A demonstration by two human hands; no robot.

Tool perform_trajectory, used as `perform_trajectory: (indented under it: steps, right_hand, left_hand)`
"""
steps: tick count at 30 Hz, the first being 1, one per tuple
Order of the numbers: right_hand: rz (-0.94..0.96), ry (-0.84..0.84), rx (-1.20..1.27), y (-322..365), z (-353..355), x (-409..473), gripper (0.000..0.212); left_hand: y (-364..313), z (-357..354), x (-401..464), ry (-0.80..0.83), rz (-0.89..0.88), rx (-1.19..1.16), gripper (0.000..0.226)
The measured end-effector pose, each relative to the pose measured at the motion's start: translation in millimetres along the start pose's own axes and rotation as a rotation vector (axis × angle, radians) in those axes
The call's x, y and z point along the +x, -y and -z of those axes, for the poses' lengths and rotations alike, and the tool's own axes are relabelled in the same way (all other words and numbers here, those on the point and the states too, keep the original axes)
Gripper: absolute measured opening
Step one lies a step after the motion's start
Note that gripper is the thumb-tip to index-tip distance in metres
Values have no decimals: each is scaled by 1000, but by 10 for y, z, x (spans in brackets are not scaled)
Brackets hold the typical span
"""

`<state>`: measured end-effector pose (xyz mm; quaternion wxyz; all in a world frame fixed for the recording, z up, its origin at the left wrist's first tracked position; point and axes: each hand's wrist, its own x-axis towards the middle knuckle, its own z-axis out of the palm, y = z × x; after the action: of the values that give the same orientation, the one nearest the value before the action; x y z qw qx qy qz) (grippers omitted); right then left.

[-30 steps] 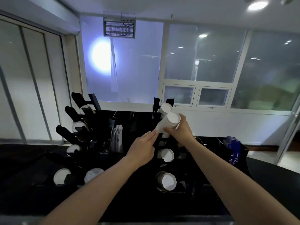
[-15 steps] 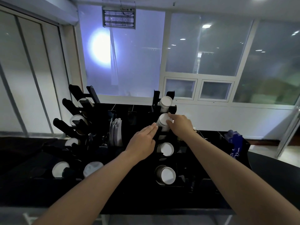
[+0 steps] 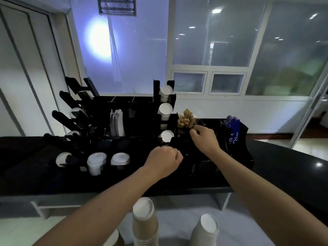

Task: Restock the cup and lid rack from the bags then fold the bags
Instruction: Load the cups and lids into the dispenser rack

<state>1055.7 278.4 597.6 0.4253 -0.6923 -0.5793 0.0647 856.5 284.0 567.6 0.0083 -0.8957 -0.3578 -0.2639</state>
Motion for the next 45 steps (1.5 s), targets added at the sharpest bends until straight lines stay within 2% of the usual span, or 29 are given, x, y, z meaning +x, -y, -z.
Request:
perform_trajectory:
  steps: [5, 9, 10, 12, 13, 15, 22, 25, 27, 30, 32, 35, 38, 40, 42, 45]
  right_hand:
    - [-96, 158, 109, -513, 79, -789, 32]
    - [-87, 398, 28, -899, 49, -1464, 7]
    - [-106, 467, 6, -977, 43, -1625, 23]
    - [-204, 615, 19, -1143, 22, -1925, 69]
    - [-243, 680, 5, -1214, -6, -2051, 84]
    - [-248, 746, -55, -1332, -78, -2245, 97]
    - [-240, 643, -103, -1541, -266, -2380, 88]
    - [-300, 564, -11, -1619, -170, -2318, 77]
    - [-348, 511, 89, -1652, -39, -2221, 71]
    - [-442, 467, 308, -1651, 164, -2002, 69]
    - [-505, 484, 483, -1624, 302, -1881, 69]
    - [-534, 474, 611, -1517, 462, -1810, 73]
    - [-639, 401, 842, -1473, 370, -1906, 80]
    - [-700, 495, 1028, -1456, 233, -2037, 74]
    - [-711, 554, 1132, -1425, 129, -2137, 70]
    - [-715, 495, 1130, -1355, 96, -2154, 71]
  left_hand:
    - [-401, -370, -351, 163, -25, 43, 39]
    - [-639, -694, -679, 207, -77, 113, 40]
    - [-687, -757, -754, 221, -63, 100, 40]
    - [-763, -857, -926, 251, -10, 14, 40]
    - [-794, -905, -1016, 262, 9, -13, 40]
    - [-822, -994, -1197, 320, 60, -29, 37]
    - [-810, -1246, -1674, 580, 258, -135, 31]
    - [-814, -1329, -1754, 652, 347, -269, 33]
    - [-802, -1377, -1775, 687, 355, -375, 53]
    - [-834, -1404, -1755, 677, 370, -540, 100]
    - [-855, -1402, -1704, 654, 416, -640, 108]
    - [-862, -1397, -1624, 649, 504, -820, 97]
    - [-963, -1380, -1552, 676, 613, -1182, 74]
    - [-1062, -1358, -1502, 718, 693, -1402, 69]
    - [-1104, -1337, -1460, 758, 736, -1469, 70]
    - [-1083, -1334, -1458, 791, 759, -1451, 75]
